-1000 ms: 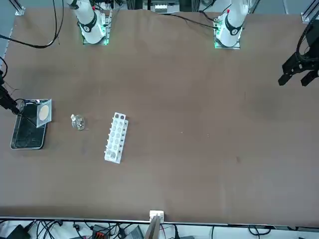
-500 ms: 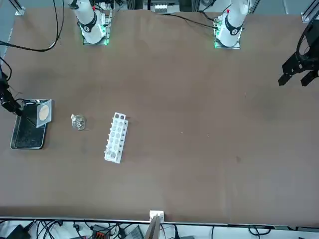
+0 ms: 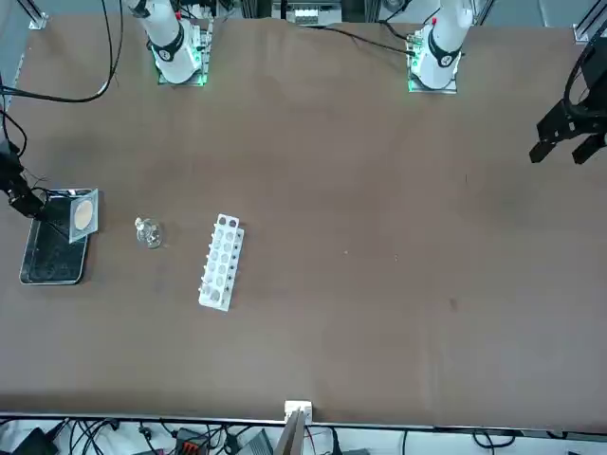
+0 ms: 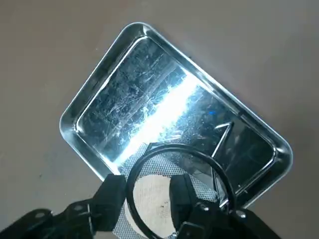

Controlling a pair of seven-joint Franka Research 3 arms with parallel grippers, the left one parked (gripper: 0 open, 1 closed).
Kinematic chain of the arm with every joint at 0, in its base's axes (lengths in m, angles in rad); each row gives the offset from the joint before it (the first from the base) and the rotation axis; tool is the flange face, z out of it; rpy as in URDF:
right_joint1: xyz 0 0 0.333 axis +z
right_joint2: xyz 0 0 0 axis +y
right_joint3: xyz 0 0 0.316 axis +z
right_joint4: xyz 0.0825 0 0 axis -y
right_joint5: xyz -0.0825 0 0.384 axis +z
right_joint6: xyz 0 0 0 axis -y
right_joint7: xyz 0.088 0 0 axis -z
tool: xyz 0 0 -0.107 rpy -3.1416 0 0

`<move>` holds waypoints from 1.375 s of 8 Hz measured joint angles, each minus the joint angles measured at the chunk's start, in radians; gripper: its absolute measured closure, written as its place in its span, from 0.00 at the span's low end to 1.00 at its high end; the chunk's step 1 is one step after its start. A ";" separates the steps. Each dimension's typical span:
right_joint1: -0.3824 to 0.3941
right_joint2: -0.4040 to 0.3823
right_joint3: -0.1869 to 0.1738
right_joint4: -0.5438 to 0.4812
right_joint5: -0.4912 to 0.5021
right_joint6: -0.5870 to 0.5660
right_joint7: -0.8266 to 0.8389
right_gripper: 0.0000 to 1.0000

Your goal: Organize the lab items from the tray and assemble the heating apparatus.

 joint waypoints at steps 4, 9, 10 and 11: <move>0.000 0.000 0.000 0.006 0.001 0.000 0.000 0.57; 0.012 0.000 0.001 0.013 0.001 0.000 0.000 0.67; 0.014 0.000 0.001 0.017 0.001 0.000 0.000 0.69; 0.014 0.000 0.001 0.019 0.001 0.000 0.000 0.70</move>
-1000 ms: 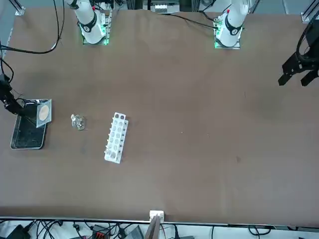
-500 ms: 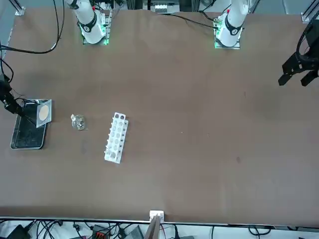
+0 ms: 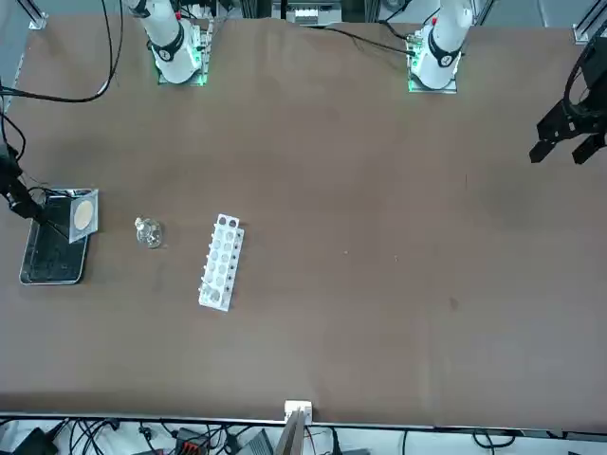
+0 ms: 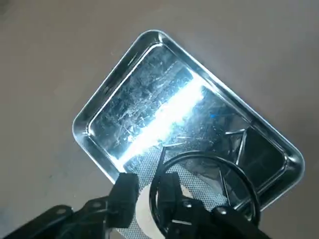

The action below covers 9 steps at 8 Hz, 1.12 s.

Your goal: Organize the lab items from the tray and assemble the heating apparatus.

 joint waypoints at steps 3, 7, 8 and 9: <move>0.000 0.000 0.000 0.000 0.000 0.000 0.000 0.77; -0.001 0.000 0.000 0.000 0.000 0.000 0.000 0.80; -0.001 0.000 0.000 0.000 0.000 0.000 0.000 0.81; 0.000 0.000 0.000 0.000 0.000 0.000 0.000 0.86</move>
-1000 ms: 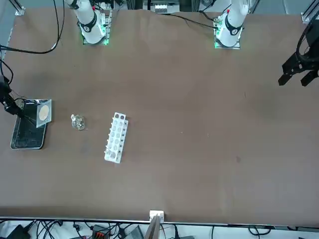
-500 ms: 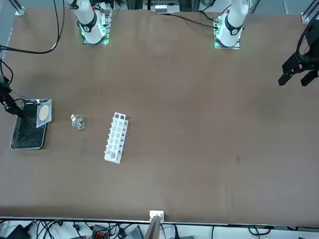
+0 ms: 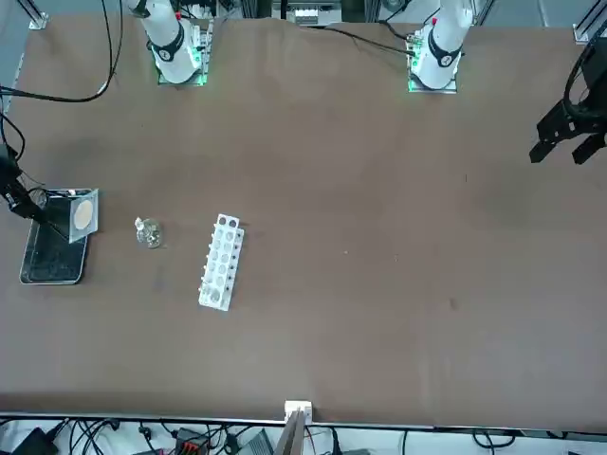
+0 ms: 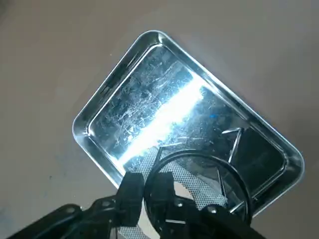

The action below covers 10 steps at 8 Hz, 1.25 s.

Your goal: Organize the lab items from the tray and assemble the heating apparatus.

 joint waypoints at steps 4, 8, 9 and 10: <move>0.003 0.000 0.001 0.009 0.000 -0.011 -0.001 0.93; -0.003 -0.001 -0.019 0.084 0.000 -0.140 -0.001 0.94; -0.003 -0.001 -0.037 0.113 -0.012 -0.170 -0.004 0.94; -0.003 -0.003 -0.050 0.142 -0.043 -0.185 -0.007 0.94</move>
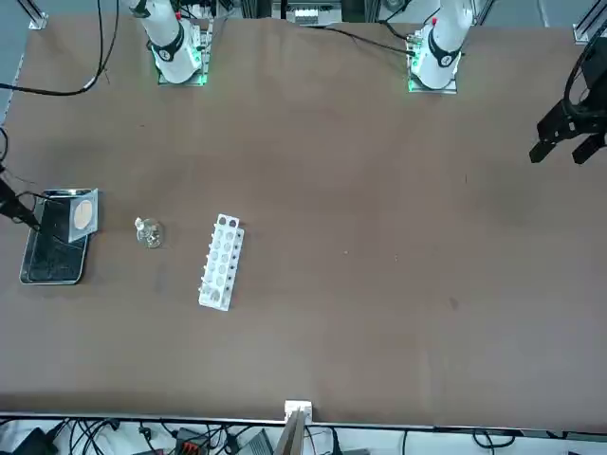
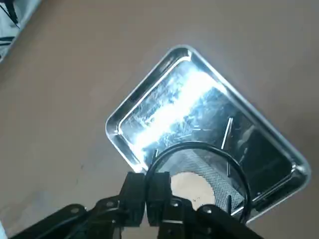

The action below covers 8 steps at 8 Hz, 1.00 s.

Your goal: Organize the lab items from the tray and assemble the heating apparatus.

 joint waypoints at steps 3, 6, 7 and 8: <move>0.014 -0.017 -0.007 0.082 -0.049 -0.102 0.017 0.94; 0.112 -0.046 -0.011 0.129 -0.084 -0.226 0.191 0.94; 0.178 -0.069 -0.012 0.130 -0.122 -0.241 0.304 0.94; 0.250 -0.092 -0.012 0.130 -0.153 -0.252 0.426 0.94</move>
